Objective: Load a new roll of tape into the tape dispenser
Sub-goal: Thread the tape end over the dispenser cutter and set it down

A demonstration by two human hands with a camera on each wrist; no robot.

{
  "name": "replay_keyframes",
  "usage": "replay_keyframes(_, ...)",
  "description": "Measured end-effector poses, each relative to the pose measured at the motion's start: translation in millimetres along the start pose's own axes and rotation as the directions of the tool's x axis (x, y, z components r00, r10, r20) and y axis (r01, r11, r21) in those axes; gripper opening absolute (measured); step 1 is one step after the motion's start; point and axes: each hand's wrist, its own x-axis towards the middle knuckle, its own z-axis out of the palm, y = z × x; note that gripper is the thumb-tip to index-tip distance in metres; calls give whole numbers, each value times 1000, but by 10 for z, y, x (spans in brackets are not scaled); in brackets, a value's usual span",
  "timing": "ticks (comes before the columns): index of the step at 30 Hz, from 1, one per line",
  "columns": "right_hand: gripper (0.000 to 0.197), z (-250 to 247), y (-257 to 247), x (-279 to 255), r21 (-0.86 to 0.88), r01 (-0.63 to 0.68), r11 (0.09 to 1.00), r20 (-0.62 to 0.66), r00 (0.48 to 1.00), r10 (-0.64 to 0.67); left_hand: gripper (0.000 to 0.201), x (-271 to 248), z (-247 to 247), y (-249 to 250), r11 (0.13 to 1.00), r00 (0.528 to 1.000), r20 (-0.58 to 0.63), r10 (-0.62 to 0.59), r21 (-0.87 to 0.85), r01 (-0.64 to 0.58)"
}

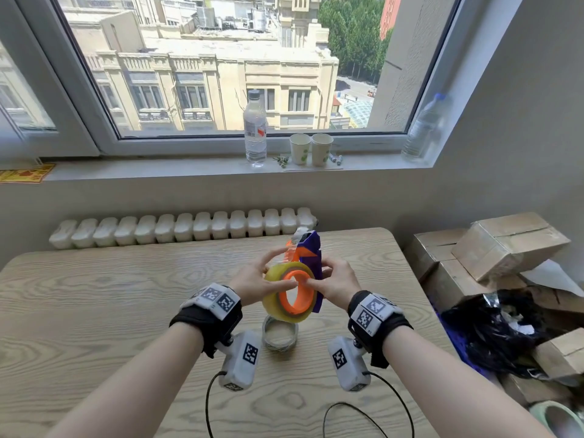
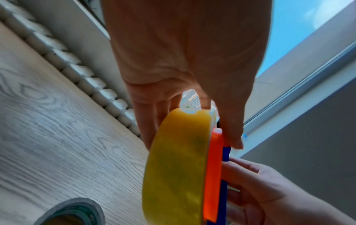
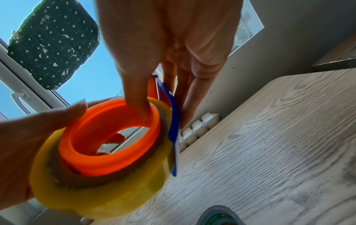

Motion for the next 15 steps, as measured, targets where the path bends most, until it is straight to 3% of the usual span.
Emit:
replay_keyframes(4,33,10,-21,-18,49,32,998,95,995,-36,75,55,-22,30,993,998,-11,59,99,-57)
replay_keyframes(9,30,56,-34,-43,52,84,995,168,981,-92,83,63,-54,32,962,972,-41,230,160,-221)
replay_keyframes(15,25,107,-86,-106,57,147,987,235,959,-157,74,55,-123,-3,972,985,-37,171,167,-163)
